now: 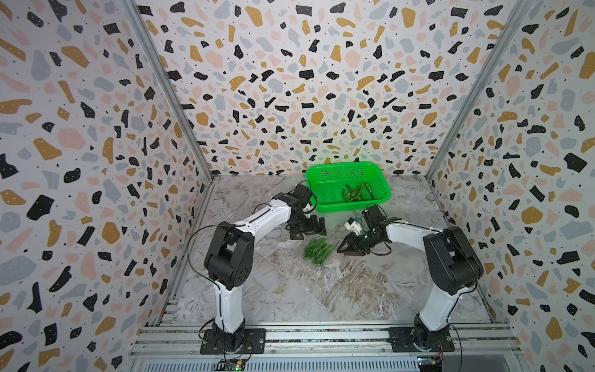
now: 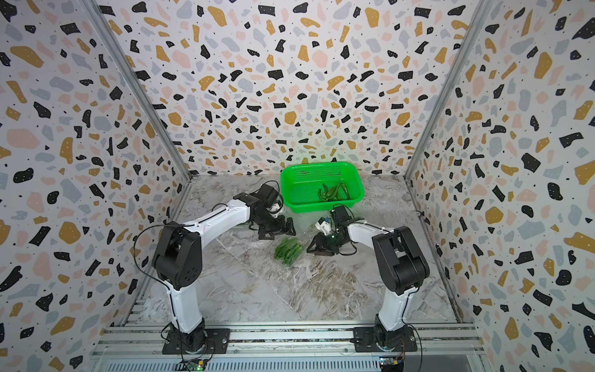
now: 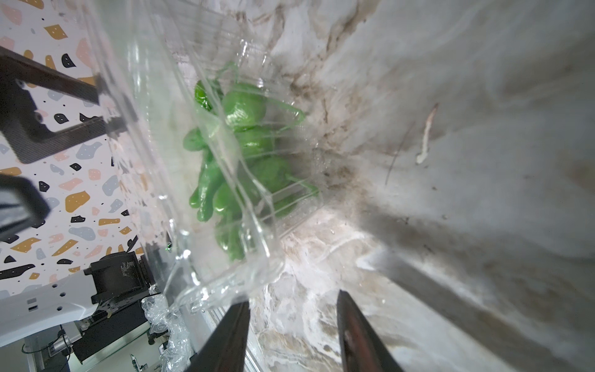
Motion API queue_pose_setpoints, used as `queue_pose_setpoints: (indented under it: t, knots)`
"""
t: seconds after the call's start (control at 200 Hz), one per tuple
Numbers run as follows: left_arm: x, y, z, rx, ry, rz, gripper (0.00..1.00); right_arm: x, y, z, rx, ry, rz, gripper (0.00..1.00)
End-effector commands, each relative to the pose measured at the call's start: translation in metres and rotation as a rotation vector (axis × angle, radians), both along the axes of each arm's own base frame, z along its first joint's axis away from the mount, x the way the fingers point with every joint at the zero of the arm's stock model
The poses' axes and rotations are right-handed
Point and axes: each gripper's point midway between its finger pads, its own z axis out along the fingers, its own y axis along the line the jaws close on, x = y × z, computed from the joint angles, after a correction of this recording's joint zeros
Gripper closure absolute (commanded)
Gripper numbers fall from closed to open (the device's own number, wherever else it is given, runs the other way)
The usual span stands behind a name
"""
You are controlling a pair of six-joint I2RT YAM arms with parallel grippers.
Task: Take small green peppers out of containers
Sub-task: Open the packing box at the center of the board.
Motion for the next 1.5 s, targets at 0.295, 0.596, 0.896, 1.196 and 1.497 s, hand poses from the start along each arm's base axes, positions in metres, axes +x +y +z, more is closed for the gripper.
queue_pose_setpoints:
  t: [0.295, 0.596, 0.896, 1.196, 1.497]
  knots:
    - [-0.005, -0.002, 0.008, -0.004, -0.008, -0.011, 0.01, -0.008, -0.012, 0.014, -0.02, -0.005, -0.011, 0.55]
    - [-0.006, -0.002, 0.006, 0.0, 0.003, -0.018, 0.01, -0.003, -0.012, 0.03, -0.003, -0.039, -0.027, 0.55]
    - [-0.007, -0.004, 0.006, -0.004, 0.004, -0.023, 0.01, 0.008, -0.007, 0.017, -0.015, -0.029, -0.013, 0.55]
    - [-0.009, -0.009, 0.005, -0.013, 0.01, -0.032, 0.01, 0.01, 0.003, 0.023, 0.003, -0.05, 0.008, 0.56]
    - [-0.009, -0.013, 0.006, -0.029, 0.013, -0.041, 0.01, 0.01, 0.006, 0.016, 0.006, -0.045, 0.013, 0.58]
